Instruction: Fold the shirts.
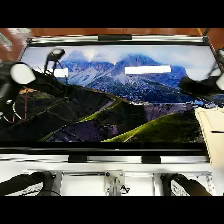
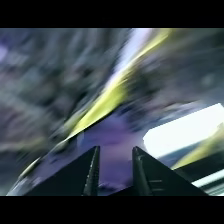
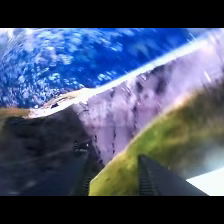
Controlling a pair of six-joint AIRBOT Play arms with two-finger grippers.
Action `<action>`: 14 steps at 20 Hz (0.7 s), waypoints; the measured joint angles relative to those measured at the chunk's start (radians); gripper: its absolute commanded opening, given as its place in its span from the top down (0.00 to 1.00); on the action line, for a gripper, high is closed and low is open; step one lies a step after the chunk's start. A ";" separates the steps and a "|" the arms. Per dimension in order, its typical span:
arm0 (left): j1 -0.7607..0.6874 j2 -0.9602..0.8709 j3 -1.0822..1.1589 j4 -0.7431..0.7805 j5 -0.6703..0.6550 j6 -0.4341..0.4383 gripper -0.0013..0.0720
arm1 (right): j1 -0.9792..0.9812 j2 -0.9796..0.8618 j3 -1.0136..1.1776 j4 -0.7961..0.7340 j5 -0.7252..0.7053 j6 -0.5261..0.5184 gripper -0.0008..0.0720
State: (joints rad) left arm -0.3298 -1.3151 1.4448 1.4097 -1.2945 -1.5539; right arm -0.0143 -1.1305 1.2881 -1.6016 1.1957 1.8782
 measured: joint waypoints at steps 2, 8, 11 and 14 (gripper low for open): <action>0.001 -0.077 0.023 0.065 -0.037 -0.025 0.42 | 0.063 -0.042 0.019 -0.074 0.039 -0.002 0.11; 0.002 -0.170 0.058 0.136 -0.053 -0.014 0.43 | 0.125 -0.106 0.043 -0.090 0.127 0.048 0.11; 0.003 -0.180 0.062 0.145 -0.053 -0.006 0.43 | 0.149 -0.116 0.045 -0.008 0.043 0.419 0.11; 0.005 -0.184 0.063 0.150 -0.049 0.007 0.43 | 0.163 -0.119 0.045 0.038 -0.126 0.704 0.11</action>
State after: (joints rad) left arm -0.3248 -1.4994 1.5082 1.5600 -1.3434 -1.5467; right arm 0.1490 -1.2499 1.3327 -1.5635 1.0702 2.5820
